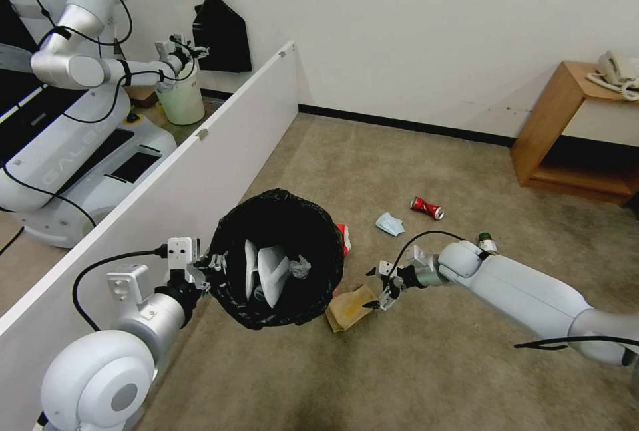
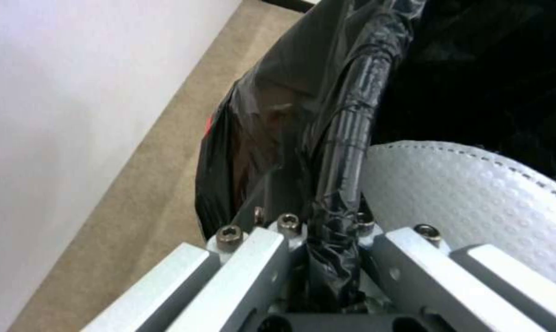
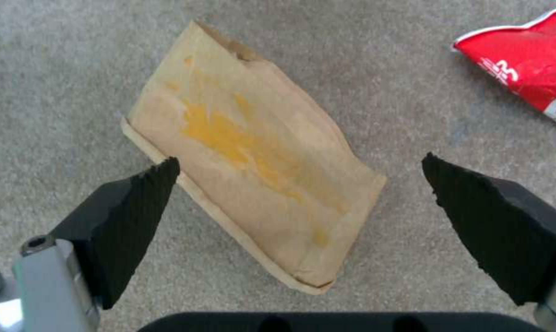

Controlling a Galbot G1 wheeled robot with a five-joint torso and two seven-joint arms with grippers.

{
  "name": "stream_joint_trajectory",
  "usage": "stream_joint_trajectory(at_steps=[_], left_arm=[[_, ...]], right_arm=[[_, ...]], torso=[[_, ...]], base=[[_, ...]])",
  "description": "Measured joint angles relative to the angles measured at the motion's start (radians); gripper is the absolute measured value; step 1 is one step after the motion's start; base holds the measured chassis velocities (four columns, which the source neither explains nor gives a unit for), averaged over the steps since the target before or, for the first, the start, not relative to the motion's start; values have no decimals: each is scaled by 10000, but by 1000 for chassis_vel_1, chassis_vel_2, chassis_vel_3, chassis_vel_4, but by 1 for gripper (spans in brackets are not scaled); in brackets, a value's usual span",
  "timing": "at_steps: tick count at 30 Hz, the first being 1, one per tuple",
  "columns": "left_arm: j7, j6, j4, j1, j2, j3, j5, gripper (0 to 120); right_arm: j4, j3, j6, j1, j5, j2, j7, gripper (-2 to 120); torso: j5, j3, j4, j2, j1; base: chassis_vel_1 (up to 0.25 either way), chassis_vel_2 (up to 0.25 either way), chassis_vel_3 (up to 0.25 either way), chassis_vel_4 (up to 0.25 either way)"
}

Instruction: Pick up the trash bin and place the garbage on the floor into it.

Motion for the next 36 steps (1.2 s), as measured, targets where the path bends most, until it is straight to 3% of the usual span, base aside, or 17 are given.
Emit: stream_joint_trajectory(at_steps=[9, 36], left_arm=[[-37, 0, 103, 83, 63, -528, -154, 0], [180, -36, 284, 108, -36, -767, -109, 0]], right_arm=[[-630, -9, 283, -54, -276, 379, -147, 100], [-1917, -265, 484, 180, -1247, 1262, -564, 100]], torso=[[1, 0, 1, 0, 0], [2, 0, 2, 1, 0]], base=[[0, 0, 0, 0], [0, 0, 0, 0]])
